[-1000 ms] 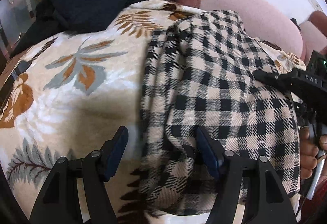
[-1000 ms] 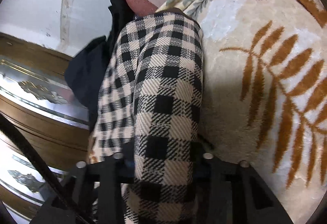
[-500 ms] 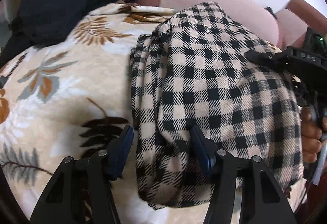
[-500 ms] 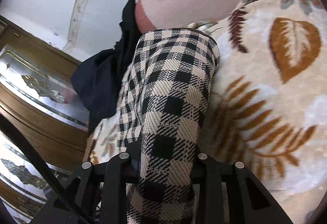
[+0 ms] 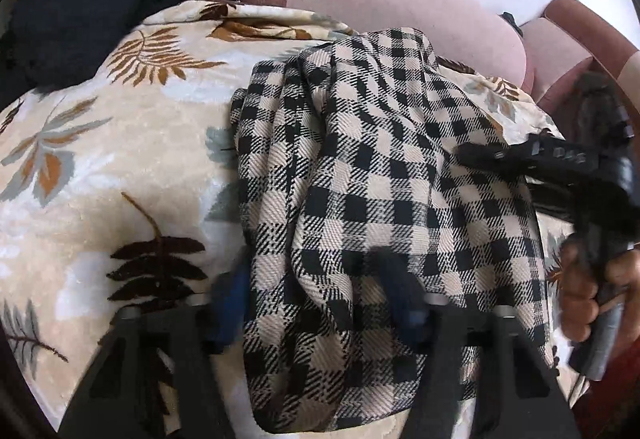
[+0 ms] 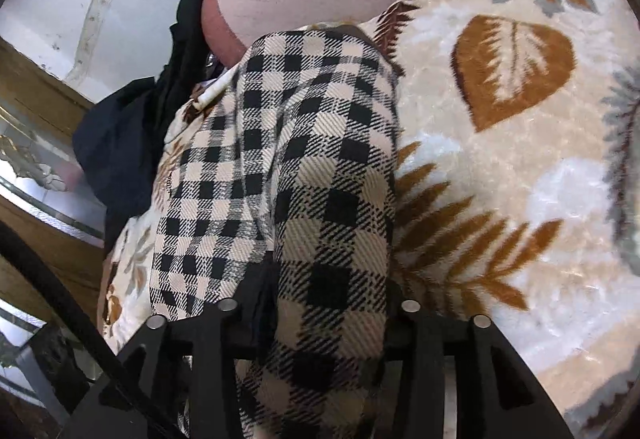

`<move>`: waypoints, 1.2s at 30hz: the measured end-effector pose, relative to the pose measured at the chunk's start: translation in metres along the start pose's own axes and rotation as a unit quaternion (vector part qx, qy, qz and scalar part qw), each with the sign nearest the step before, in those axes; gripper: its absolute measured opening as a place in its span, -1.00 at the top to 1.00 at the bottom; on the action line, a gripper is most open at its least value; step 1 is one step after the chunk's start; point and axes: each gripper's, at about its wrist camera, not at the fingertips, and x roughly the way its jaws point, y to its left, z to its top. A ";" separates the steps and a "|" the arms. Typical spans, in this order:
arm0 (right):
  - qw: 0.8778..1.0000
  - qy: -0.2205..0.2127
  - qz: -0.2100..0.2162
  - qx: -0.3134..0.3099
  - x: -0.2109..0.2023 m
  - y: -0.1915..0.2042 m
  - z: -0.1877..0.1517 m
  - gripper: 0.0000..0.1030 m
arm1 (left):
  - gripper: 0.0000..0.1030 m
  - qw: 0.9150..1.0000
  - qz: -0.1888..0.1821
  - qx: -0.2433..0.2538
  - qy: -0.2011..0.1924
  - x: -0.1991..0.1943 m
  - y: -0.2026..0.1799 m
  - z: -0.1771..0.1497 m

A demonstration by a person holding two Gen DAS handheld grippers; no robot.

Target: Fold large clothes

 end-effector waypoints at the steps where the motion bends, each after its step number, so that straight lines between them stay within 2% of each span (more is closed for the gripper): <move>1: 1.000 -0.006 -0.010 -0.007 -0.009 0.001 0.001 0.07 | 0.51 1.000 0.006 0.005 0.000 -0.002 -0.001 0.001; 2: 0.999 -0.020 -0.037 -0.021 -0.020 0.006 0.001 0.04 | 0.56 1.000 0.006 0.006 -0.002 -0.005 -0.001 0.001; 3: 0.995 -0.053 -0.076 -0.042 -0.035 0.015 0.001 -0.01 | 0.61 1.000 -0.003 0.002 -0.003 -0.008 0.000 0.001; 5: 0.983 -0.110 -0.126 -0.073 -0.059 0.033 0.002 -0.21 | 0.64 1.000 -0.008 -0.004 -0.002 -0.012 0.003 0.001; 6: 0.980 -0.129 -0.128 -0.083 -0.067 0.042 0.003 -0.33 | 0.66 1.000 -0.009 -0.005 -0.003 -0.015 0.004 0.000; 7: 0.978 -0.137 -0.118 -0.100 -0.072 0.058 0.006 -0.32 | 0.66 1.000 -0.010 -0.007 -0.004 -0.018 0.004 -0.001; 8: 0.980 -0.126 -0.103 -0.115 -0.069 0.071 0.010 -0.32 | 0.67 1.000 -0.011 -0.008 -0.005 -0.020 0.005 -0.002; 9: 0.981 -0.114 -0.091 -0.126 -0.064 0.080 0.014 -0.17 | 0.68 1.000 -0.014 -0.010 -0.006 -0.024 0.006 -0.003; 10: 0.982 -0.098 -0.076 -0.141 -0.054 0.094 0.017 0.29 | 0.68 1.000 -0.015 -0.012 -0.006 -0.025 0.007 -0.004; 12: 0.984 -0.055 -0.064 -0.155 -0.024 0.112 0.025 0.67 | 0.71 1.000 -0.018 -0.015 -0.005 -0.028 0.009 -0.005; 15: 0.987 -0.008 -0.062 -0.145 0.033 0.125 0.034 0.68 | 0.81 1.000 -0.021 -0.018 -0.002 -0.028 0.012 -0.006; 19: 0.992 0.047 -0.017 -0.115 0.090 0.135 0.035 0.69 | 0.82 1.000 -0.002 -0.014 0.001 -0.024 0.015 -0.010; 22: 0.992 0.058 -0.001 -0.115 0.112 0.141 0.027 0.68 | 0.80 1.000 0.001 -0.018 0.004 -0.023 0.018 -0.009; 26: 0.991 0.063 0.015 -0.114 0.115 0.140 0.029 0.69 | 0.69 1.000 0.012 -0.017 -0.003 -0.032 0.016 -0.010; 29: 0.989 0.061 0.034 -0.130 0.091 0.140 0.040 0.70 | 0.42 1.000 0.023 -0.009 -0.018 -0.043 0.015 -0.012; 31: 0.990 0.026 0.045 -0.133 0.062 0.131 0.054 0.70 | 0.19 0.999 0.033 0.000 -0.038 -0.052 0.015 -0.012; 33: 0.992 0.001 0.034 -0.121 0.042 0.117 0.068 0.70 | -0.03 0.997 0.046 0.005 -0.059 -0.057 0.016 -0.012; 36: 0.996 -0.014 -0.026 -0.089 0.039 0.077 0.096 0.70 | -0.11 0.996 0.061 0.006 -0.069 -0.055 0.019 -0.007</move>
